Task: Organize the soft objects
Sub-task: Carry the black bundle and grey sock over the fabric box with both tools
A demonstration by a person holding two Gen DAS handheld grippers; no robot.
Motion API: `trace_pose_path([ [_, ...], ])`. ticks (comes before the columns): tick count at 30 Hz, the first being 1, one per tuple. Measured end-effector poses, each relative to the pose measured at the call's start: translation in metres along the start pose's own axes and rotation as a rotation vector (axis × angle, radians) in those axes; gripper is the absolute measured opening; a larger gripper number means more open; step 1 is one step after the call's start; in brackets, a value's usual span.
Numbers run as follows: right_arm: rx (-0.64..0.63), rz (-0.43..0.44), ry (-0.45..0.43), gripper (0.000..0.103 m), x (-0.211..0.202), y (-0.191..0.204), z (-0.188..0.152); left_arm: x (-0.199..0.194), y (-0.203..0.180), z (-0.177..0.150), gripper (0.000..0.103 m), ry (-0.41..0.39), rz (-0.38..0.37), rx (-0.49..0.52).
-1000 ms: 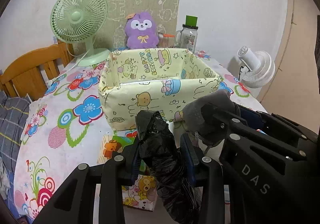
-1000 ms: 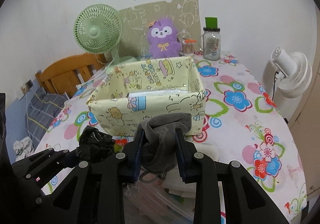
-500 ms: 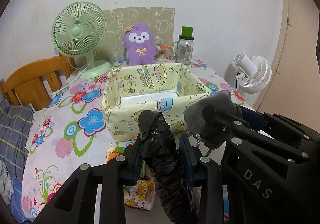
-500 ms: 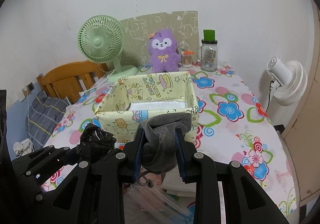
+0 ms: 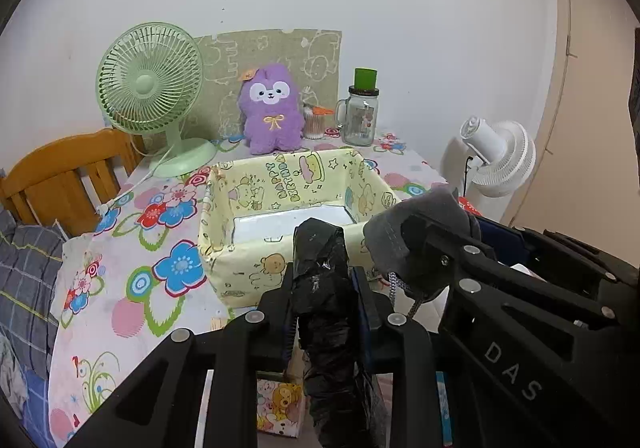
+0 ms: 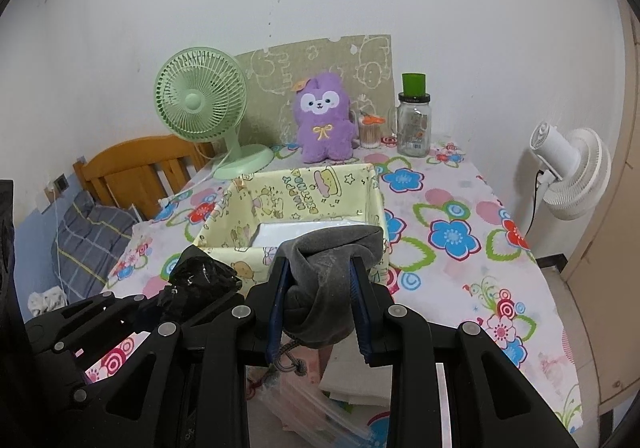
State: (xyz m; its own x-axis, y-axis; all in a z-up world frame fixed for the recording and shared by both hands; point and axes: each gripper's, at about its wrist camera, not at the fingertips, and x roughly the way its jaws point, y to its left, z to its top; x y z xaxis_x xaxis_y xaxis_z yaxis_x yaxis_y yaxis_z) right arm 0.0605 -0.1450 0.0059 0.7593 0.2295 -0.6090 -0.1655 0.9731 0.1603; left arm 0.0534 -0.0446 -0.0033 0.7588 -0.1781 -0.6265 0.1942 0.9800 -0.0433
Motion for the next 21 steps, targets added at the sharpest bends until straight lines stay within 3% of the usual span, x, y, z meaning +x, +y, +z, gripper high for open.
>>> trace_pose_path([
  [21, 0.002, -0.023, -0.038, 0.033, 0.005, -0.005, 0.039, 0.011, 0.003, 0.044, 0.023, -0.023, -0.004, 0.029],
])
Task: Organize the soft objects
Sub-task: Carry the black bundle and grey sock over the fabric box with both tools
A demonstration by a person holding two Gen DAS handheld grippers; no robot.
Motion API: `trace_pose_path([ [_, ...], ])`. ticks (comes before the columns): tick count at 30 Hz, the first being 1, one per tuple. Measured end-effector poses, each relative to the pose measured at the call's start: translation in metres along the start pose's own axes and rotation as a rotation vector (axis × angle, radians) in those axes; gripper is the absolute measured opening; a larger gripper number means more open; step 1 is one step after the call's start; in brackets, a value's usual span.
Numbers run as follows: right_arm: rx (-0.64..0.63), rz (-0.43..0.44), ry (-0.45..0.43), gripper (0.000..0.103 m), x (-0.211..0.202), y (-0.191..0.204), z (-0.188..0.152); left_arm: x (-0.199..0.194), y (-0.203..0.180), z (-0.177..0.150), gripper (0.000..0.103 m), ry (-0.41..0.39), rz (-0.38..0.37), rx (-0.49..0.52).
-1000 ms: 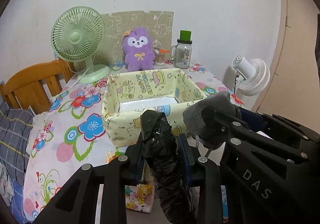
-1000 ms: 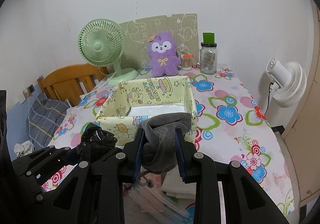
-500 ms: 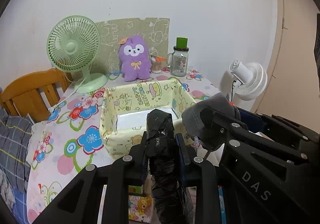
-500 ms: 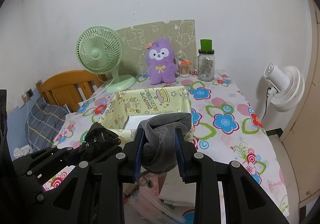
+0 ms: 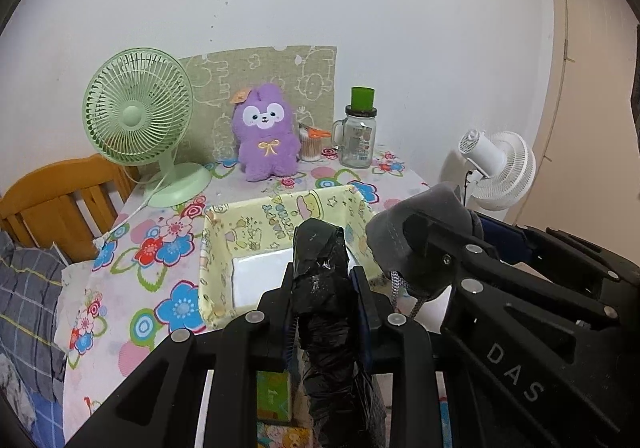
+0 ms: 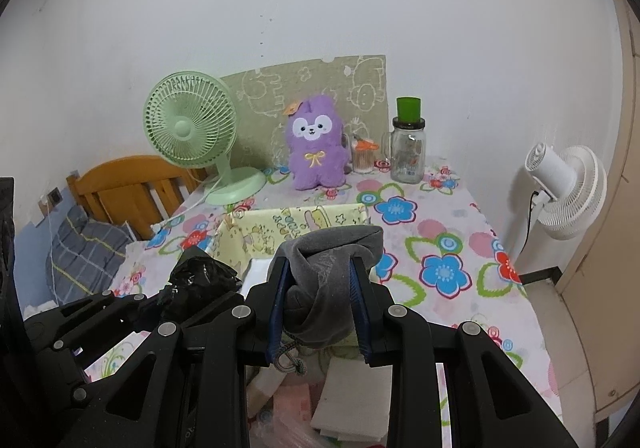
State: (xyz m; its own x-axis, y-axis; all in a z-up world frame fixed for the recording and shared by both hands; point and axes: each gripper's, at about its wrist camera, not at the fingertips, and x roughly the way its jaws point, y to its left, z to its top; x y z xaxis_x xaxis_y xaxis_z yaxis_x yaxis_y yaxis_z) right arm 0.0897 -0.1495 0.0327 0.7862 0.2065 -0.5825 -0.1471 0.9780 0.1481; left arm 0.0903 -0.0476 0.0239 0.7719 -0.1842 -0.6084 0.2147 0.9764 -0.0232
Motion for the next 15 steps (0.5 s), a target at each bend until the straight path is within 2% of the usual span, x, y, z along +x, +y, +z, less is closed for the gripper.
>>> trace_pose_path([
  [7, 0.008, -0.003, 0.002, 0.033, 0.014, 0.001, 0.011, 0.011, 0.007, 0.010, 0.023, -0.001, 0.016, -0.005],
  [15, 0.013, 0.000, -0.022, 0.033, 0.026, 0.002, 0.032, 0.019, 0.017, 0.033, 0.023, -0.037, 0.045, -0.005],
])
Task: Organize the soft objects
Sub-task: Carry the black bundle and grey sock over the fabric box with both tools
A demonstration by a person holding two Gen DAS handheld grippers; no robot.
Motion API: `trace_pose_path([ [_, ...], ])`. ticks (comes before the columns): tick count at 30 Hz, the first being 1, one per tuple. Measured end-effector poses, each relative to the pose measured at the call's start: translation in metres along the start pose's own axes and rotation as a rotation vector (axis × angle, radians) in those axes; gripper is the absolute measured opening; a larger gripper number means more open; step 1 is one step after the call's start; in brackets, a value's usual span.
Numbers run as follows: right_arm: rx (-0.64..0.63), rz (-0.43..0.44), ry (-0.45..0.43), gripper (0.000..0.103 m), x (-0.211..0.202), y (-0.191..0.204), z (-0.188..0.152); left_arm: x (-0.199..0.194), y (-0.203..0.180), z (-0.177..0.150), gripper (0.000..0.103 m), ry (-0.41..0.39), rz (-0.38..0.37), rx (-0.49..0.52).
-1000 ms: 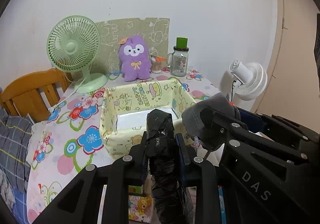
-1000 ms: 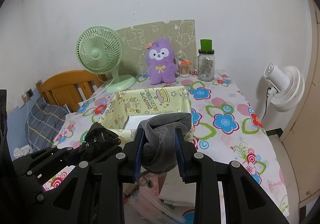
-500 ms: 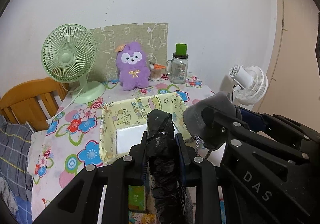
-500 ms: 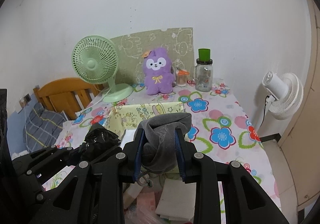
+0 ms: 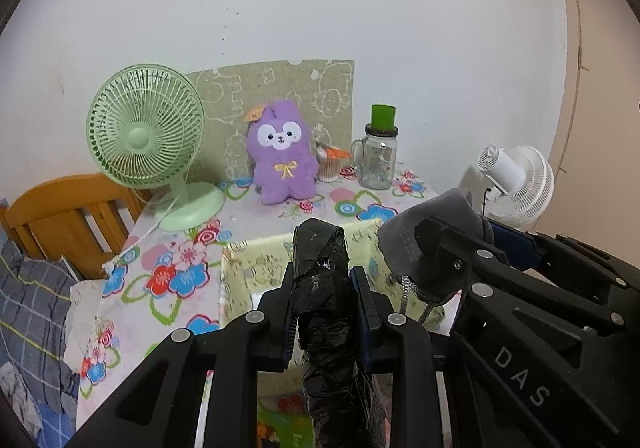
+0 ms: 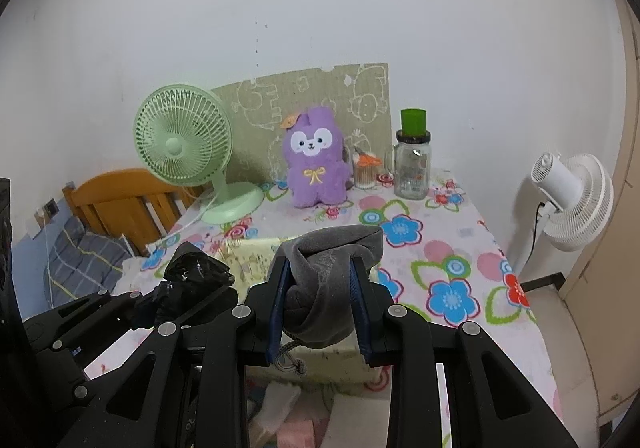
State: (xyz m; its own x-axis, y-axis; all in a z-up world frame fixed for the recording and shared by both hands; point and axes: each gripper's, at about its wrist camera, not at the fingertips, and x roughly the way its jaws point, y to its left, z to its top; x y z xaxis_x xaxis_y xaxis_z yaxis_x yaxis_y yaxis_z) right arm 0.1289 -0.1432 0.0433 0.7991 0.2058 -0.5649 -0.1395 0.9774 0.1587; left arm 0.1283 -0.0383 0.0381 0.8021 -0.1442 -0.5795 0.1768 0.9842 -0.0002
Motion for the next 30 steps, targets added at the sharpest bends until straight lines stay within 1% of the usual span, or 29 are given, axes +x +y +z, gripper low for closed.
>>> trace_pose_path([
  [6, -0.005, -0.005, -0.003, 0.033, 0.014, 0.001, 0.011, 0.016, 0.005, 0.009, 0.023, 0.011, 0.008, -0.001],
  [15, -0.010, -0.010, 0.037, 0.033, 0.043, -0.002, 0.016, 0.051, 0.015, 0.010, 0.023, 0.073, 0.016, -0.039],
  [17, -0.011, 0.002, 0.044, 0.033, 0.050, -0.002, 0.016, 0.058, 0.016, 0.009, 0.024, 0.085, 0.017, -0.039],
  [22, -0.022, 0.001, 0.072, 0.033, 0.066, -0.001, 0.014, 0.076, 0.017, 0.003, 0.024, 0.122, 0.018, -0.041],
  [27, -0.016, 0.008, 0.112, 0.033, 0.084, -0.005, 0.009, 0.090, 0.021, -0.005, 0.025, 0.152, 0.038, -0.044],
  [30, 0.002, 0.026, 0.149, 0.033, 0.098, -0.009, 0.006, 0.097, 0.023, -0.009, 0.029, 0.172, 0.045, -0.043],
])
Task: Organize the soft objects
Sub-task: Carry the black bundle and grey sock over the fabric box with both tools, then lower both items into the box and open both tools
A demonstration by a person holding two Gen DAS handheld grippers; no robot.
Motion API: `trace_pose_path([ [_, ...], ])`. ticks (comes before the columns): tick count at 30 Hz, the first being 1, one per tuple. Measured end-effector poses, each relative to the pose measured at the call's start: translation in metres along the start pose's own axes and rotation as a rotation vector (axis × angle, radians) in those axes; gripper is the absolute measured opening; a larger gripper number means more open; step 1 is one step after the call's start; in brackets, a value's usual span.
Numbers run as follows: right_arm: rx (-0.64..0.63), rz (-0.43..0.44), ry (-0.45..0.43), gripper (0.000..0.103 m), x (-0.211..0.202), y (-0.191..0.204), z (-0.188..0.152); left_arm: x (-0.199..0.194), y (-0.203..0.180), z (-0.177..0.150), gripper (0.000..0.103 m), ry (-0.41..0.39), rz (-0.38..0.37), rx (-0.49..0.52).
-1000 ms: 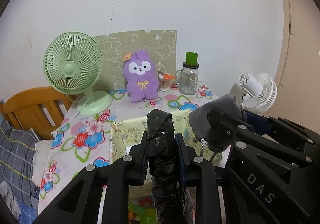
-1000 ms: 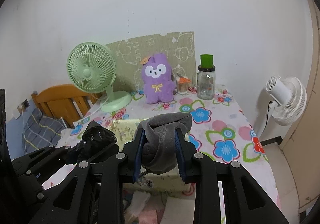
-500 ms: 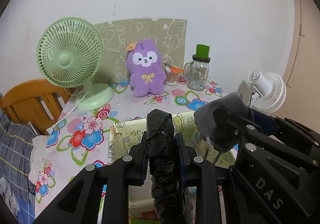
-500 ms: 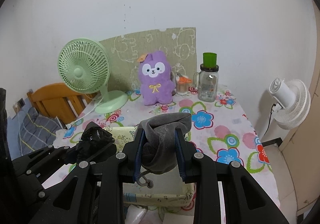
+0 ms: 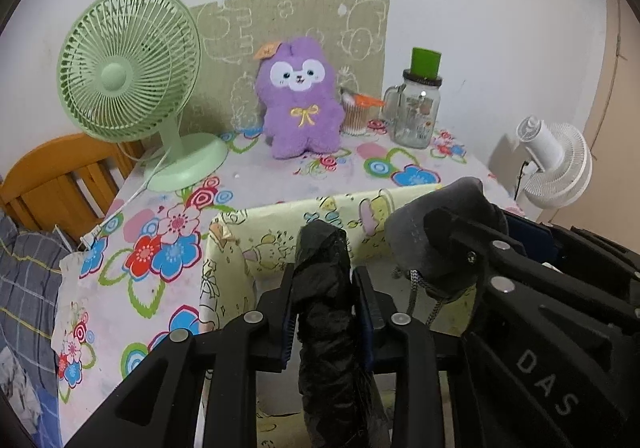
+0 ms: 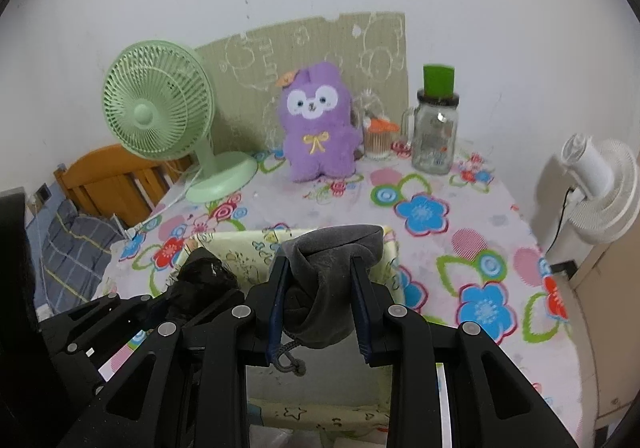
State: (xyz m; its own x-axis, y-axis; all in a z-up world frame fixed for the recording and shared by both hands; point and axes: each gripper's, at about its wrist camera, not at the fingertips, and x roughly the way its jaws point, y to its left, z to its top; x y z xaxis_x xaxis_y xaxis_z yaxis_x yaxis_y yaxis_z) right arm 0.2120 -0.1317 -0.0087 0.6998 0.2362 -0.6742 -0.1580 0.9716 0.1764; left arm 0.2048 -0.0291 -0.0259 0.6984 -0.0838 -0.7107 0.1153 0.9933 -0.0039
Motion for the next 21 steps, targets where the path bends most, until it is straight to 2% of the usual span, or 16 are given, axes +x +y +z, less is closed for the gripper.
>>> trace_pose_path([
  [4, 0.002, 0.000, 0.036, 0.033, 0.015, -0.001, -0.004, 0.010, 0.003, -0.003, 0.040, 0.037, 0.008, -0.005],
  [6, 0.004, 0.000, 0.047, 0.033, 0.020, -0.002, -0.005, 0.013, 0.003, -0.004, 0.042, 0.050, 0.014, -0.003],
  [7, 0.004, -0.002, 0.053, 0.033, 0.024, -0.002, -0.006, 0.015, 0.003, -0.005, 0.046, 0.054, 0.017, 0.000],
  [8, 0.005, -0.004, 0.059, 0.033, 0.027, -0.003, -0.005, 0.016, 0.002, -0.005, 0.054, 0.061, 0.026, 0.006],
  [11, 0.011, -0.011, 0.076, 0.033, 0.035, -0.004, -0.004, 0.017, 0.002, -0.006, 0.067, 0.072, 0.058, 0.007],
  [12, 0.017, -0.018, 0.077, 0.033, 0.036, -0.005, -0.004, 0.017, 0.003, -0.006, 0.069, 0.075, 0.051, 0.002],
  [14, 0.020, -0.027, 0.072, 0.033, 0.039, -0.006, -0.005, 0.018, 0.004, -0.006, 0.080, 0.079, 0.045, -0.001],
  [17, 0.015, -0.039, 0.089, 0.035, 0.043, -0.006, -0.005, 0.018, 0.004, -0.006, 0.083, 0.082, 0.050, -0.002],
  [18, 0.015, -0.034, 0.097, 0.038, 0.045, -0.007, -0.005, 0.018, 0.005, -0.006, 0.083, 0.085, 0.041, -0.003],
  [20, 0.016, -0.028, 0.104, 0.051, 0.046, -0.007, -0.005, 0.018, 0.005, -0.006, 0.084, 0.088, 0.031, -0.007],
  [21, 0.017, -0.025, 0.106, 0.062, 0.046, -0.007, -0.006, 0.017, 0.005, -0.006, 0.084, 0.087, 0.026, -0.006],
])
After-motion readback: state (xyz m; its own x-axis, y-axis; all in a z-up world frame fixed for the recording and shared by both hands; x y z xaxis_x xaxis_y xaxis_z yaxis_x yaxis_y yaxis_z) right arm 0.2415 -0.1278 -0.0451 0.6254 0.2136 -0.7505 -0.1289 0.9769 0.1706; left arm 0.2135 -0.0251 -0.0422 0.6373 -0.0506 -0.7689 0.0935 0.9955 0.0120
